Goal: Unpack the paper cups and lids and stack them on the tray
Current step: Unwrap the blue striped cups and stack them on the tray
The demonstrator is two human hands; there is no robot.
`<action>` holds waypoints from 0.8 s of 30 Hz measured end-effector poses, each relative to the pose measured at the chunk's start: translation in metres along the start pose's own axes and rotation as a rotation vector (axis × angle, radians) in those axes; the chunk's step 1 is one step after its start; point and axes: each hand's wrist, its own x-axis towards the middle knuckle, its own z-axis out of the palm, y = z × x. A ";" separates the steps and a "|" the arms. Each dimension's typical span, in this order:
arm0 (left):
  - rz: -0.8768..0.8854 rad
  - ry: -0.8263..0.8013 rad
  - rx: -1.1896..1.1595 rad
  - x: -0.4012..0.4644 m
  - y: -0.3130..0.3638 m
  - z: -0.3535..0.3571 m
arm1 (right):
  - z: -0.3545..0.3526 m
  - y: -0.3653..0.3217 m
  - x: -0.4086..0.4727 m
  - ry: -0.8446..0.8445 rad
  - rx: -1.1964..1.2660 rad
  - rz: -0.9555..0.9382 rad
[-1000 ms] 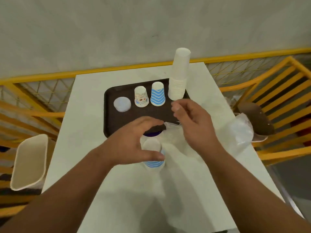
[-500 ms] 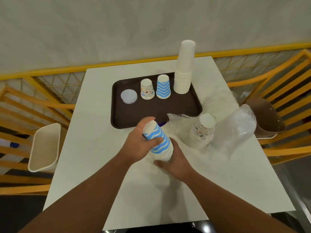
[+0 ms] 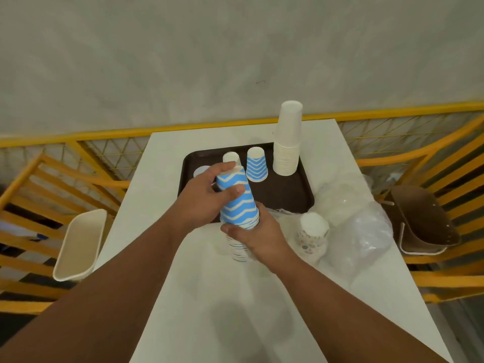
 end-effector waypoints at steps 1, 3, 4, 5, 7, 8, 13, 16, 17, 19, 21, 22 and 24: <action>0.024 0.028 0.057 0.006 0.004 0.000 | 0.000 -0.004 0.006 0.020 -0.003 -0.008; 0.076 0.078 0.156 0.021 0.006 -0.001 | 0.000 -0.011 0.019 0.069 0.006 -0.017; 0.091 0.092 0.177 0.030 0.006 -0.001 | 0.001 -0.013 0.026 0.098 0.014 -0.016; 0.103 0.091 0.185 0.040 0.007 -0.002 | 0.003 -0.014 0.034 0.130 0.017 -0.012; 0.136 0.065 0.209 0.063 0.007 -0.006 | 0.008 -0.018 0.050 0.195 0.009 0.003; 0.152 0.049 0.232 0.075 0.006 -0.007 | 0.010 -0.019 0.058 0.225 0.003 0.015; 0.200 0.069 0.253 0.137 0.008 -0.008 | 0.019 -0.013 0.094 0.375 -0.008 0.086; 0.277 0.162 0.114 0.174 0.018 -0.010 | 0.023 -0.002 0.103 0.493 0.039 0.150; 0.312 0.166 0.076 0.185 0.019 -0.010 | 0.024 0.001 0.104 0.524 0.063 0.171; 0.367 0.160 0.057 0.201 0.017 -0.007 | 0.027 0.007 0.104 0.566 0.123 0.194; 0.399 0.104 0.117 0.211 0.007 -0.002 | 0.030 0.013 0.102 0.611 0.193 0.179; 0.414 0.055 0.167 0.214 0.000 0.002 | 0.031 0.017 0.100 0.637 0.223 0.165; 0.430 -0.038 0.269 0.219 -0.017 0.008 | 0.033 0.022 0.097 0.671 0.266 0.152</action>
